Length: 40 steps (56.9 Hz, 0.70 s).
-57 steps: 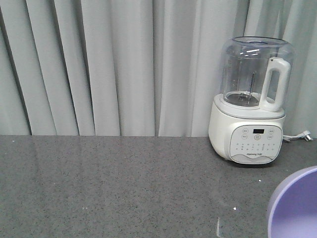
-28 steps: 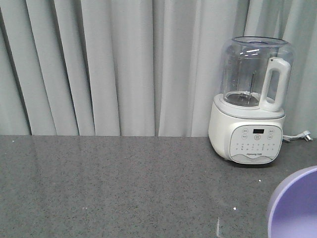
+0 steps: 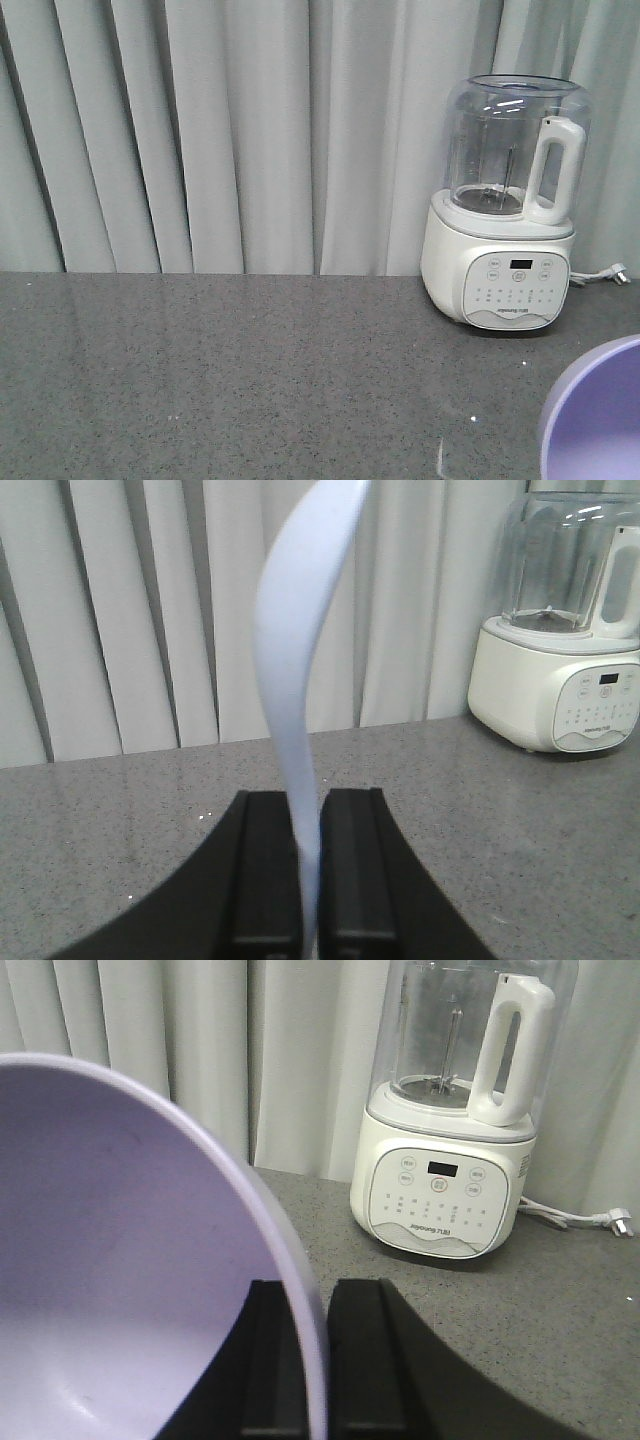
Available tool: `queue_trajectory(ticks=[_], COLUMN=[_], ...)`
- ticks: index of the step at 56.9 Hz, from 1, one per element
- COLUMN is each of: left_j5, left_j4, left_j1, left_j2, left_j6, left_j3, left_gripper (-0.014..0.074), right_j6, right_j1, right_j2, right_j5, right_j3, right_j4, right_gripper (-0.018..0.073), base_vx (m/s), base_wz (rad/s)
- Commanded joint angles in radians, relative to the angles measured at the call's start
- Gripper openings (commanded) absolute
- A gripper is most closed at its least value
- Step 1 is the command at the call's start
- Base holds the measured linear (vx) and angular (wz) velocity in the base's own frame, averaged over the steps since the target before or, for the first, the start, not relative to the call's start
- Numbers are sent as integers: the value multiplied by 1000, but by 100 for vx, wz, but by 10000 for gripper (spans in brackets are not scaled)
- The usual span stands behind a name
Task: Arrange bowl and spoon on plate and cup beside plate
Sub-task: 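Drive the base, carrying spoon and bowl, to the counter with the plate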
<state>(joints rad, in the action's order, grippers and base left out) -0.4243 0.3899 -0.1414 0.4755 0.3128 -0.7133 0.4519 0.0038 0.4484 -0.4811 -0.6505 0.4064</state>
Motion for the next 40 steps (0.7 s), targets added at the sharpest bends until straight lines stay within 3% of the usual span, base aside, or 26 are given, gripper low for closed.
queue_trajectory(ticks=[1,40], left_j5=[87,87], left_j4=[21,21], left_j1=[-5,-5], left_j2=[5,5], left_j6=[-8,-8], left_j3=[-26,-26], left_gripper=[0,0], right_j6=[10,10], right_j1=[0,0], right_j2=[4,4], right_j5=[84,84], right_j3=[-28,-28], right_j4=[10,10], right_gripper=[-9,-9], base_vx=[-3,-14], base_wz=[1,-6])
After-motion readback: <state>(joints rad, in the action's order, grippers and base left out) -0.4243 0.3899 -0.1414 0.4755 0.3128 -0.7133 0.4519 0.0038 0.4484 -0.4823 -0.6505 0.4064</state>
